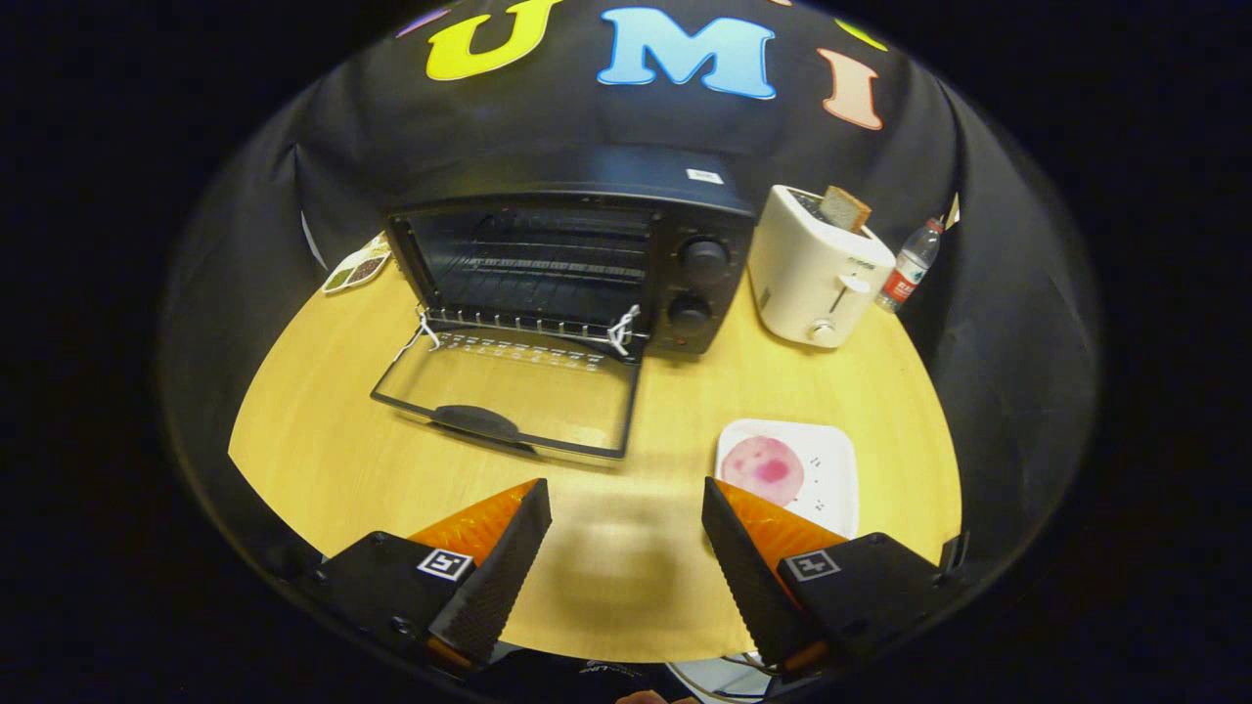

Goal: Open the toaster oven, put the food inside, and close the toaster oven door.

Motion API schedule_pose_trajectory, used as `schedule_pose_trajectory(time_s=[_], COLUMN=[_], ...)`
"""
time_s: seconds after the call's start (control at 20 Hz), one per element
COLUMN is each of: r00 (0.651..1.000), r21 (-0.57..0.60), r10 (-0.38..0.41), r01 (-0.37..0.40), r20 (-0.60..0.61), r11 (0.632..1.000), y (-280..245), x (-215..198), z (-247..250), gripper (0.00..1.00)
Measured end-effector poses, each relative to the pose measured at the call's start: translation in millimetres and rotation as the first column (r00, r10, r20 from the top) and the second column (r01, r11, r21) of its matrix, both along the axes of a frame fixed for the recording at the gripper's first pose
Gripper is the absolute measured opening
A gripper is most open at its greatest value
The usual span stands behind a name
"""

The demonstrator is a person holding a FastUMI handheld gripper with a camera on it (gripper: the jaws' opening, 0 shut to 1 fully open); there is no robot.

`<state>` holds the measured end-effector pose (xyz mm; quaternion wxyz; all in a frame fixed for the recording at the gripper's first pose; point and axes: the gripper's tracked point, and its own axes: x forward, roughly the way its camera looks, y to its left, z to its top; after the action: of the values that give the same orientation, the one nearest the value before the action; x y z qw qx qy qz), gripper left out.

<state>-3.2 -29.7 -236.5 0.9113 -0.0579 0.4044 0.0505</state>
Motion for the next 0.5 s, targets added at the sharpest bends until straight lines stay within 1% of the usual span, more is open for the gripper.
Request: schedule_pose_trajectory(time_s=[0.1,0.2,0.5], r00=[1.0,1.0,0.991], r21=[0.007,0.02,0.089], r10=[-0.019,-0.02,0.002], r01=[0.019,0.021,0.01], r20=[-0.001,-0.018,-0.135], r11=[1.0,1.0,0.996], y=[-27.8,-51.3,-110.5], x=[-1.1,-0.1,8.2], z=[6.1,4.9,-20.6], gripper=[0.99,1.0,1.0])
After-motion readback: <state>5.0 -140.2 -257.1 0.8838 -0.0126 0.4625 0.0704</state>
